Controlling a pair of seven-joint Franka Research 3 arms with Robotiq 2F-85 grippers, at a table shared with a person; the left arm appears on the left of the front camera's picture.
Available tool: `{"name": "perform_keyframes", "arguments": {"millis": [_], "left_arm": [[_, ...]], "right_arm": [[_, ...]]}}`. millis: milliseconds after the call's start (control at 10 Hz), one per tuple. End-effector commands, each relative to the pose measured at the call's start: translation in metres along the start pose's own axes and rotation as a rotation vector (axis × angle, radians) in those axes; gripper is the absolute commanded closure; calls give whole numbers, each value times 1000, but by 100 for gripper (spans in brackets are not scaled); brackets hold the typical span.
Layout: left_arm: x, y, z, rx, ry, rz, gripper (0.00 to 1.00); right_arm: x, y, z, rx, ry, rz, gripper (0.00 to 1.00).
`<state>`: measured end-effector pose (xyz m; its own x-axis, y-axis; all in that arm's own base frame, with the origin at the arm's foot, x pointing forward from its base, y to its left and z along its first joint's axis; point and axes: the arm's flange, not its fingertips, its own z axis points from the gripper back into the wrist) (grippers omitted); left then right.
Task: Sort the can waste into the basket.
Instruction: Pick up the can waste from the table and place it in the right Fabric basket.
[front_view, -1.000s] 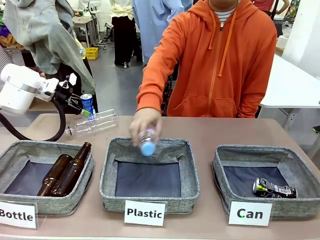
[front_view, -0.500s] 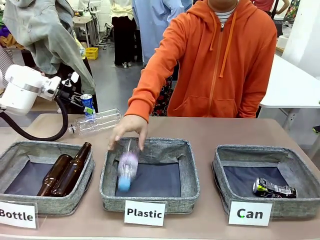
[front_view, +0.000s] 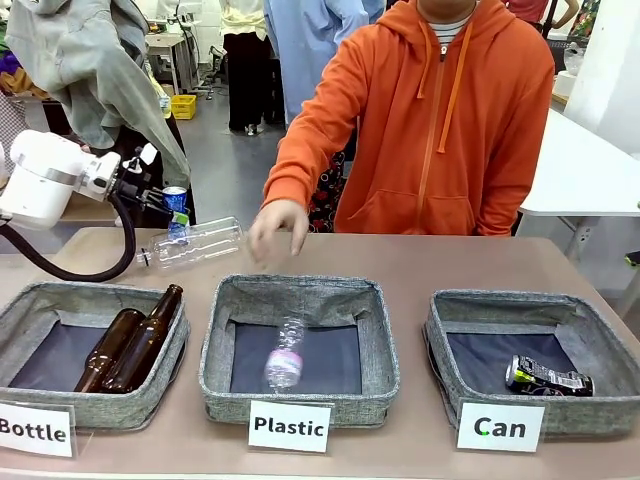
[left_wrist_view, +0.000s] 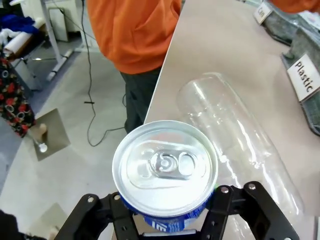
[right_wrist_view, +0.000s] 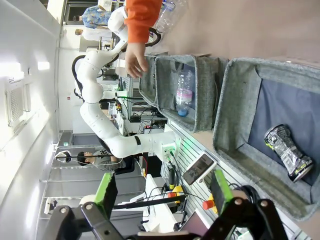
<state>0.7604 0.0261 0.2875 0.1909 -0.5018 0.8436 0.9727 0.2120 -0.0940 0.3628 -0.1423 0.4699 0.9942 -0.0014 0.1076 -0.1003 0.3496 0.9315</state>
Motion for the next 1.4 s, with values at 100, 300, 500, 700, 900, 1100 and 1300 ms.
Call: {"name": "perform_keyframes", "arguments": {"millis": [100, 300, 500, 700, 900, 1100, 1300], "left_arm": [[19, -14, 23, -10, -30, -25, 100], [42, -48, 62, 3, -42, -58, 100], [70, -107, 129, -87, 18, 38, 100], [84, -171, 188, -105, 100, 204, 100], [82, -240, 203, -218, 283, 278, 100], [60, -293, 180, -147, 403, 209, 100], [41, -317, 164, -119, 382, 147, 100]], "right_arm": [[0, 1, 1, -9, -3, 23, 0], [0, 1, 1, -9, -3, 23, 0], [0, 1, 1, -9, -3, 23, 0], [0, 1, 1, -9, -3, 23, 0], [0, 1, 1, -9, -3, 23, 0], [0, 1, 1, -9, -3, 23, 0], [0, 1, 1, -9, -3, 23, 0]]}}
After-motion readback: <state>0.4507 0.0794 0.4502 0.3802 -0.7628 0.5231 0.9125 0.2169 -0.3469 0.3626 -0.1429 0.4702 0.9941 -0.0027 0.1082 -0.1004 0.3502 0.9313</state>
